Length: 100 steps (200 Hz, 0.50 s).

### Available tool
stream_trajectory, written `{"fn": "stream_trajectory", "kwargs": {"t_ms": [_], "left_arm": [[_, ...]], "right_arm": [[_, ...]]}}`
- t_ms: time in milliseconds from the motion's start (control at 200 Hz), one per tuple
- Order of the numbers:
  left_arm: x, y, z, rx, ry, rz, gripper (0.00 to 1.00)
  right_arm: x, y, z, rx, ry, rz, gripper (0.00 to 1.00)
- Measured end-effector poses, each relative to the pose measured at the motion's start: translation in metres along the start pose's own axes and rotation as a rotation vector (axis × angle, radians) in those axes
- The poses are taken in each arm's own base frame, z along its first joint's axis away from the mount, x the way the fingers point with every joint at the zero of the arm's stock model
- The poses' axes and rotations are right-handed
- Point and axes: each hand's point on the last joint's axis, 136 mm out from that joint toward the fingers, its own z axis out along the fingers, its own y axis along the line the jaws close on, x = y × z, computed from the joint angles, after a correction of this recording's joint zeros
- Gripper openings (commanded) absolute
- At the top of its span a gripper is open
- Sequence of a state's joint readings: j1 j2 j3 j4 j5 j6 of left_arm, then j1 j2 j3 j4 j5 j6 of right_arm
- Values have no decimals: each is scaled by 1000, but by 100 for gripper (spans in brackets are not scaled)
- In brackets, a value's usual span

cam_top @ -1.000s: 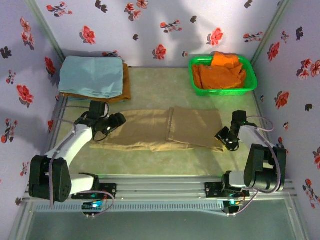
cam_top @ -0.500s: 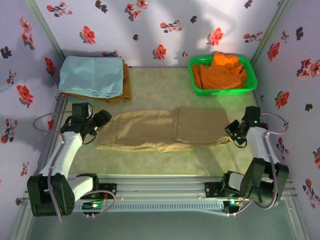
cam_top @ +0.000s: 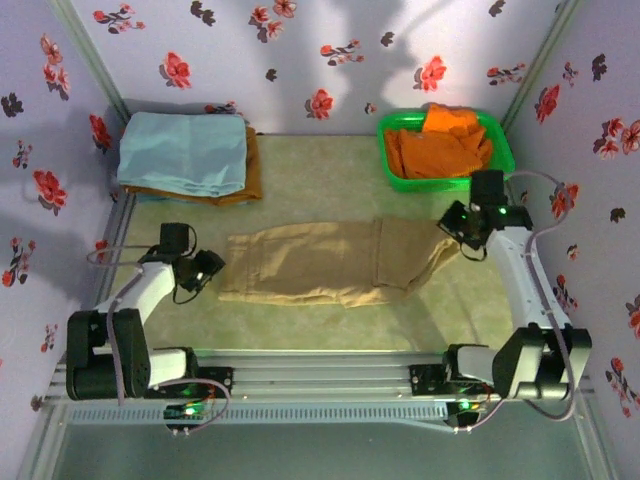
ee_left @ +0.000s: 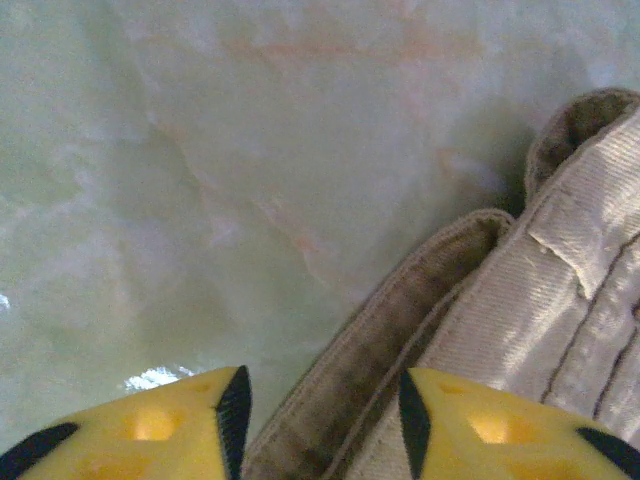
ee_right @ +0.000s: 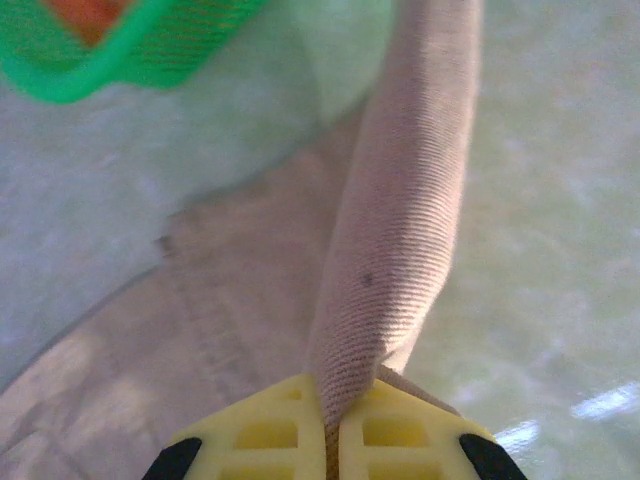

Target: Fold and stack the trousers

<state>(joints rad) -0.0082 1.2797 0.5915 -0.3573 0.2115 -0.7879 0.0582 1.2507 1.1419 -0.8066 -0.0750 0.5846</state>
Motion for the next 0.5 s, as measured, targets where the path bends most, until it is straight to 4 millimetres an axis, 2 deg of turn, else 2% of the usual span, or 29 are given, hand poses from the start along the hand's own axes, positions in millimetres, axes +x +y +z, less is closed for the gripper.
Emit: {"fn": "stream_trajectory", "kwargs": {"t_ms": [135, 290, 370, 500], "left_arm": [[-3, -1, 9, 5, 3, -5, 14], [1, -3, 23, 22, 41, -12, 0], [2, -5, 26, 39, 48, -12, 0], [3, -6, 27, 58, 51, -12, 0]], "right_arm": [[24, 80, -16, -87, 4, -201, 0], [79, 177, -21, -174, 50, -405, 0], [115, 226, -19, -208, 70, -486, 0], [172, 294, -9, -257, 89, -551, 0]]}}
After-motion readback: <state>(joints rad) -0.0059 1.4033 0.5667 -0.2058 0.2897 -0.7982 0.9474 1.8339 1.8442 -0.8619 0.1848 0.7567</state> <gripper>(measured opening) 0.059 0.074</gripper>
